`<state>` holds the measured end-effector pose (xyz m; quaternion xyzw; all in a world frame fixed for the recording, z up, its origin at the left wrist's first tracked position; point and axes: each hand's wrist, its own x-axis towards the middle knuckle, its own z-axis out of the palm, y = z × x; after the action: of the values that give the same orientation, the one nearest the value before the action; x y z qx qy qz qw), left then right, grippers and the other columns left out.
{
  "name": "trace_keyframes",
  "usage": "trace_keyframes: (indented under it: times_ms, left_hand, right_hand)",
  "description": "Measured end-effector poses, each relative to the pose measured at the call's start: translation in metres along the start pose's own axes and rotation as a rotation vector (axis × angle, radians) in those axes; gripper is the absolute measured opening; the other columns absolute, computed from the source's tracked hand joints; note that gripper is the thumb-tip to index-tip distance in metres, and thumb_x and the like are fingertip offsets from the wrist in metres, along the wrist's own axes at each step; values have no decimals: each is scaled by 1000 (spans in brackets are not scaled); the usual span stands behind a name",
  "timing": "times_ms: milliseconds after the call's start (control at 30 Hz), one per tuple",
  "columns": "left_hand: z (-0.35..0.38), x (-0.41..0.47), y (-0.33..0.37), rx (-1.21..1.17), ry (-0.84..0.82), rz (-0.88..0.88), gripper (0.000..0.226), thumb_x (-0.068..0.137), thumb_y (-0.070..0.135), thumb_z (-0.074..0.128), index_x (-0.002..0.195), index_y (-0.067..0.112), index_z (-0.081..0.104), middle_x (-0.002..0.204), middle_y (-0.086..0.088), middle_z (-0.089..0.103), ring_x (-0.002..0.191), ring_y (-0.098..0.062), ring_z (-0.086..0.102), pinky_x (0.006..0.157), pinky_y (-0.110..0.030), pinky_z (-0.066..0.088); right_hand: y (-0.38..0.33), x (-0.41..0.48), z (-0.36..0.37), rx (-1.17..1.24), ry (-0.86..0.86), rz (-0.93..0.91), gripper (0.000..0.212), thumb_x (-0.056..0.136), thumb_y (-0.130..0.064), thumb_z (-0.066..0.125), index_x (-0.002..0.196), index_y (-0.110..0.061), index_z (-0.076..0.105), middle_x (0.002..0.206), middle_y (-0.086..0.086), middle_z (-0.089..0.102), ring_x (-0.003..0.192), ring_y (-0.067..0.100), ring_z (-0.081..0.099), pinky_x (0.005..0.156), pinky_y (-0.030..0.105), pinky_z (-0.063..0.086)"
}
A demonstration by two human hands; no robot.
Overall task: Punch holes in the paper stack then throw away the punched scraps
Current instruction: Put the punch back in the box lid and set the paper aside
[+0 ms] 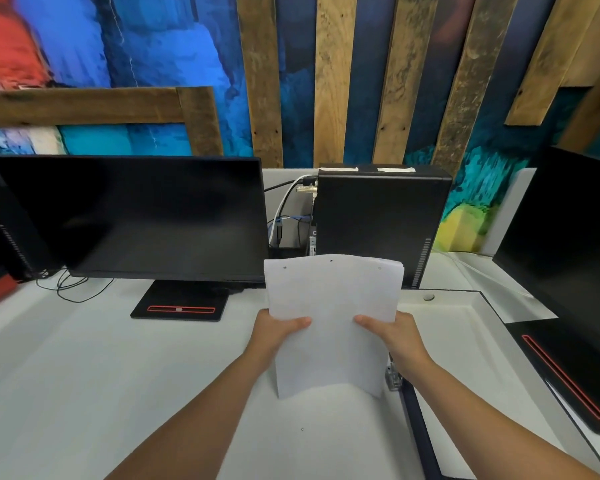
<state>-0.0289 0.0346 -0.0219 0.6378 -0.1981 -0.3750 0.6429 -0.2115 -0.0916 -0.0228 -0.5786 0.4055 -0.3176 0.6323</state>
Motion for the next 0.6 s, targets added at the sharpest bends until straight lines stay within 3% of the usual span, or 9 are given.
trace_keyframes:
  times_ms: [100, 333, 600]
  left_hand:
    - [-1, -2, -11, 30, 14, -49, 30, 65, 0, 83, 91, 6, 71, 91, -10, 73, 78, -23, 70, 75, -32, 57]
    - [-4, 10, 2, 57, -34, -29, 25, 69, 0, 80, 88, 11, 68, 91, -8, 71, 77, -20, 68, 73, -28, 57]
    - [2, 21, 9, 43, -62, -52, 35, 70, 1, 79, 104, 4, 69, 98, -11, 72, 89, -28, 70, 78, -33, 56]
  right_hand:
    - [14, -3, 2, -48, 27, 62, 38, 65, -12, 84, 99, -5, 70, 99, 10, 73, 88, 26, 70, 79, 37, 55]
    - [-9, -3, 10, -89, 35, 62, 29, 69, -11, 80, 96, -7, 70, 94, 8, 73, 84, 25, 70, 78, 37, 56]
    - [-18, 3, 10, -155, 104, 54, 24, 71, -12, 64, 95, -14, 65, 99, 9, 71, 85, 26, 66, 74, 34, 53]
